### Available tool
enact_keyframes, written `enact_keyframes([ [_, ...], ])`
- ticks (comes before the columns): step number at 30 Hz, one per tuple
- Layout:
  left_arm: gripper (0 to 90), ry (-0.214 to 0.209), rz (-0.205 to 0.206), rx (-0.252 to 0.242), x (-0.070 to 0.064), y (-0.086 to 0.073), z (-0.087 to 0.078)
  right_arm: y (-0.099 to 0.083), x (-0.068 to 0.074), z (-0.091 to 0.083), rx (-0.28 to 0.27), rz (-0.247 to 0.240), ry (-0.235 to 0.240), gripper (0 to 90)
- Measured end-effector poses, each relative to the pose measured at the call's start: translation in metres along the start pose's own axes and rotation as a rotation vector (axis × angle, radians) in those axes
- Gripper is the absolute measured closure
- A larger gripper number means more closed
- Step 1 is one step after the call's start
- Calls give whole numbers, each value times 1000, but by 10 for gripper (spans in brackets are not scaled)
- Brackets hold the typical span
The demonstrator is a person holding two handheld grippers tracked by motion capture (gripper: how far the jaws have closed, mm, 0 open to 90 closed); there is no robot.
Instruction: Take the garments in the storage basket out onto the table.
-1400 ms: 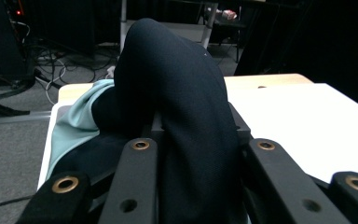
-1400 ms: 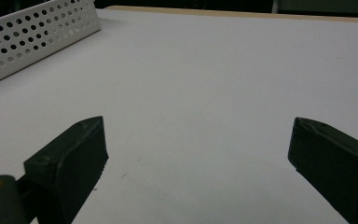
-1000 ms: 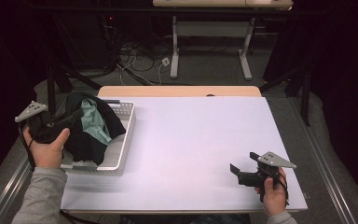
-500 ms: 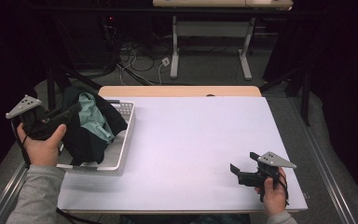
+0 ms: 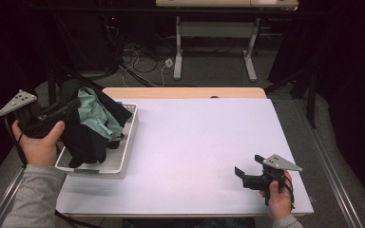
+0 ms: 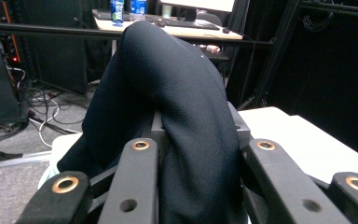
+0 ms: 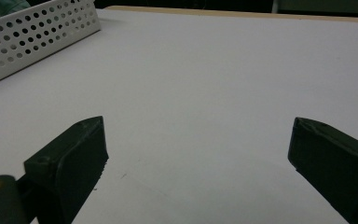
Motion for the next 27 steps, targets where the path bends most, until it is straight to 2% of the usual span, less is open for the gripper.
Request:
enact_keyframes([
  [9,733,-6,8,-23,-5,13,-4,0,0,0,1,1,-3,42],
  [27,733,-18,15,-42,-12,26,-7,0,0,1,0,5,-2,43],
])
Point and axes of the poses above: each handheld gripper's, and its own axes: z roughly forward along the jaws, y roughly out of its top, x roughly to its left, the point moved 5 cm from there along z, roughly forward along the jaws, and after that the axes turned 9 degrees about x, right-handed, at the moved point
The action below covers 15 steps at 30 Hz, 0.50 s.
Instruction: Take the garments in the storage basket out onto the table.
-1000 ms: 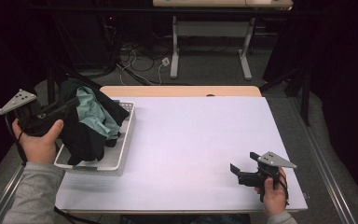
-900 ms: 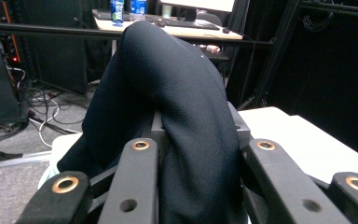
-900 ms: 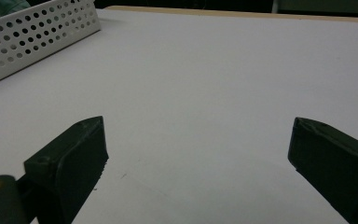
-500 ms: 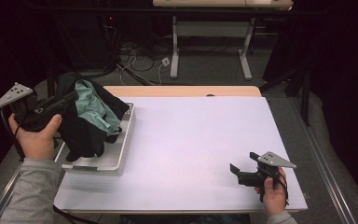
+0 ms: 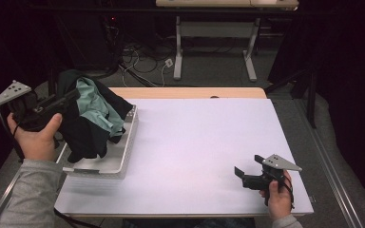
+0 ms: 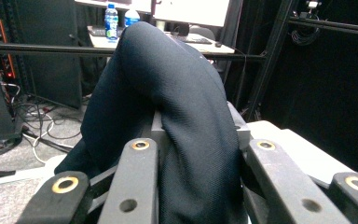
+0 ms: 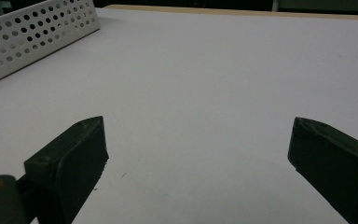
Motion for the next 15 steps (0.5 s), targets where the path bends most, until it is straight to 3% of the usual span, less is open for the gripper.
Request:
enact_keyframes([
  [15,733,-27,19,-22,-18,22,7,0,0,0,-1,-2,1,43],
])
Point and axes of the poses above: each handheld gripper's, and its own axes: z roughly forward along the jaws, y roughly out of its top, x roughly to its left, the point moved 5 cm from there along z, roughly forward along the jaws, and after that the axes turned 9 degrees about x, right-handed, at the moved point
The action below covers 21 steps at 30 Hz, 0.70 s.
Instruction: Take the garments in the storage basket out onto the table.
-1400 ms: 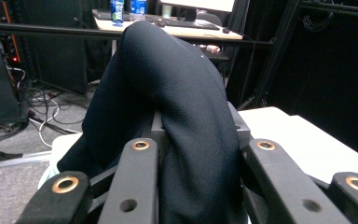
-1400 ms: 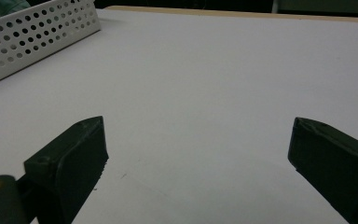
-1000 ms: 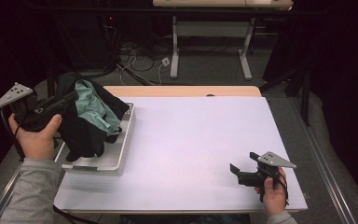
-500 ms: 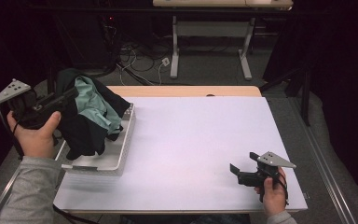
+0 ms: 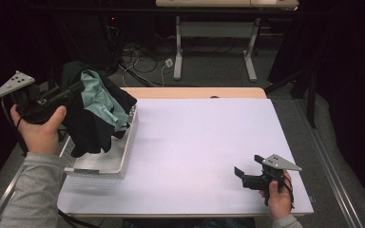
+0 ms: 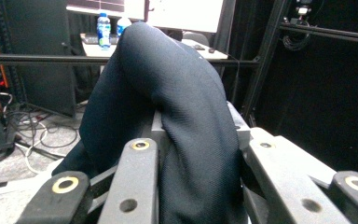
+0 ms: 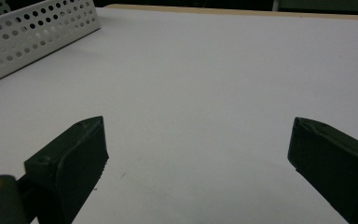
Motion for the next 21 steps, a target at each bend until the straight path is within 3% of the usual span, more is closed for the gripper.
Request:
enact_keyframes([
  [21,733,-93,25,-19,-43,21,35,1,-1,-1,1,-6,2,43],
])
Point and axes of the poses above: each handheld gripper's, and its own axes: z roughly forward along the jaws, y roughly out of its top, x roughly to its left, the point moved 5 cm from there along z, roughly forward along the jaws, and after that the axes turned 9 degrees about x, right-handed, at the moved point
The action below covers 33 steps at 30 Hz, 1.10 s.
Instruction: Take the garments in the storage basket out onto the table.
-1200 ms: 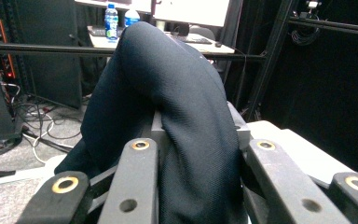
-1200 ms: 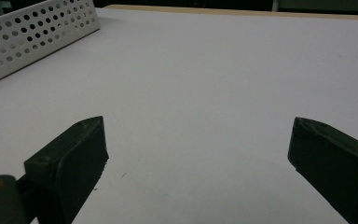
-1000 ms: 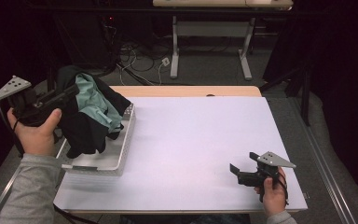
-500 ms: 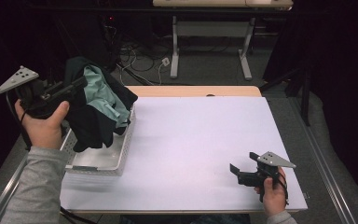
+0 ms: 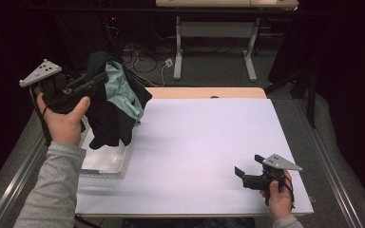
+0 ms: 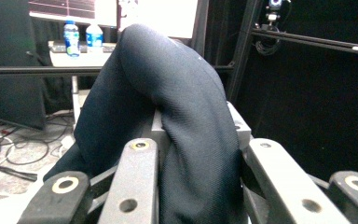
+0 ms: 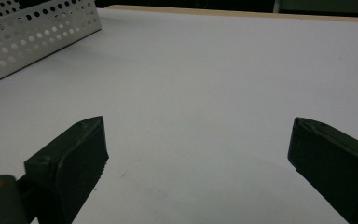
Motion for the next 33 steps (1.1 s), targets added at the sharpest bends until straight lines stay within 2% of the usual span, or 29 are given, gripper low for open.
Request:
enact_keyframes([
  [22,733,-102,21,-1,-41,7,43,1,0,-2,-14,0,6,43],
  [33,732,-135,25,13,-52,0,59,2,-1,-3,-17,0,11,43],
])
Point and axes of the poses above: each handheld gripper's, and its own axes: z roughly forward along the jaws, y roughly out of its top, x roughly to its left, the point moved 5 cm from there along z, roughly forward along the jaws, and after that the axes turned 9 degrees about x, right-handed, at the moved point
